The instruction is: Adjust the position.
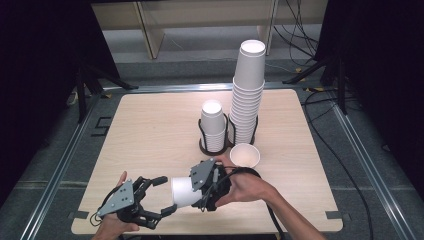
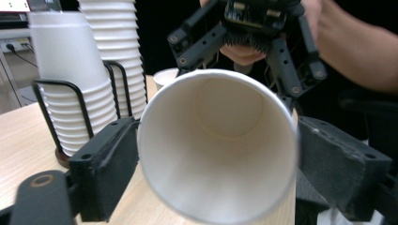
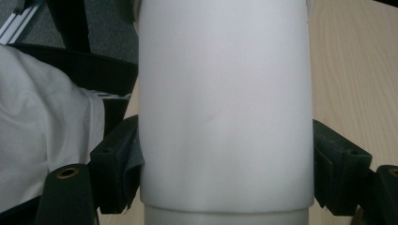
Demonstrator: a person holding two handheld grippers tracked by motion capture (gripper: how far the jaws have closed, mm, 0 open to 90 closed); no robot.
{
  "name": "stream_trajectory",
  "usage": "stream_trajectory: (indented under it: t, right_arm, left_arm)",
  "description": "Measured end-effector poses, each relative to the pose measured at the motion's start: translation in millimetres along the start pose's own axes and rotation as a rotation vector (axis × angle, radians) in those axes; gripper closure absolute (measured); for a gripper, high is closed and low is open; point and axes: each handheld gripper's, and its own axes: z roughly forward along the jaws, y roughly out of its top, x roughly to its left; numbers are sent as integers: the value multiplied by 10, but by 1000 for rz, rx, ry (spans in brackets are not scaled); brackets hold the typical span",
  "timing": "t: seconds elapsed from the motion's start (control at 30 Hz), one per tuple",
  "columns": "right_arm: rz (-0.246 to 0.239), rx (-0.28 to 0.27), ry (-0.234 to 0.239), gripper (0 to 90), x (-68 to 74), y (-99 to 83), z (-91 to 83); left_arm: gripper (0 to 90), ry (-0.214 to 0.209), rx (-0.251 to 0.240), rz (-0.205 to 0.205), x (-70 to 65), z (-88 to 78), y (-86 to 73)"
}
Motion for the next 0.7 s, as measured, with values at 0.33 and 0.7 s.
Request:
stream_trajectory:
  t: [0.33,0.7]
  right_arm:
    - [167,-143,-92,230,-176,-198,-230]
    - [242,-289,-171,228,-231,-269,-248]
  left_arm:
    - [140,56,-38,-46,62,-36,4]
    - [139,117,-72,-152,163,-71,-26]
